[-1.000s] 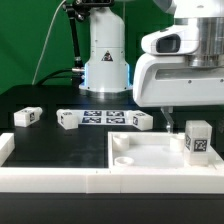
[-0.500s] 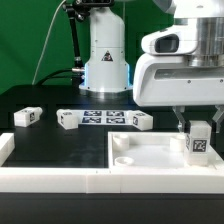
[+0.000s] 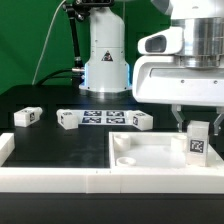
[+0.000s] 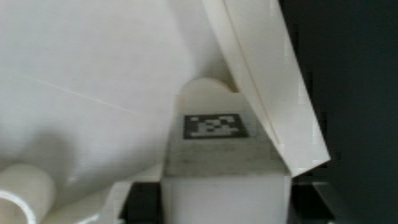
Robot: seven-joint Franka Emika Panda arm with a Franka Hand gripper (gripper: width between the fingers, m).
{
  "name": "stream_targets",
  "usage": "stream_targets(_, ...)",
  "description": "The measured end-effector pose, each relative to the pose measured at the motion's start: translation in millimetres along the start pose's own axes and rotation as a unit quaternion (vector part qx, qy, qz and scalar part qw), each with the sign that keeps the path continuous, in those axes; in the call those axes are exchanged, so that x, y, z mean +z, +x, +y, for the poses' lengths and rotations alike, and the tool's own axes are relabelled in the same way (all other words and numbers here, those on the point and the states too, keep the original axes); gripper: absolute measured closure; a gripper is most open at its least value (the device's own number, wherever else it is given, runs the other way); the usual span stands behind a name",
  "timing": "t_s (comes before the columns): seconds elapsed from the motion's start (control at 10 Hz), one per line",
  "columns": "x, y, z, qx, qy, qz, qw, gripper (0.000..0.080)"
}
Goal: Assemble one leg
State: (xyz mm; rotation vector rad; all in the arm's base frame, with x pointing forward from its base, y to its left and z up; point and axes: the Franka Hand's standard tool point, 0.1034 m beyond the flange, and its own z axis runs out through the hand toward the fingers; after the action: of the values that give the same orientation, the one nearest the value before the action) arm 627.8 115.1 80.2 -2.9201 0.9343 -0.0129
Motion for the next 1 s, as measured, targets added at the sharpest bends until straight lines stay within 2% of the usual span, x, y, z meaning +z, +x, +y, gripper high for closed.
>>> stream_targets(0.2,0.0,0.8,0.7,0.125,0.000,0.000,0.992,0.0509)
stream_targets(0.5,-0.3,1.2,1.9,0.266,0.002,-0.003,0.964,0.0508)
stream_targets(0.7,-0.1,0.4,1.9,0.380,0.001,-0.001,0.925,0.0508)
stream_targets(0.8,-0.1,0.4,2.1,0.394,0.001,-0.002,0.919,0.0508)
stream_targets(0.9,-0.2,0.1,1.9,0.448,0.003,-0.006,0.894,0.0508)
stream_targets(1.0,0.0,-0.8,1.1,0.473,0.003,-0.008,0.881,0.0508)
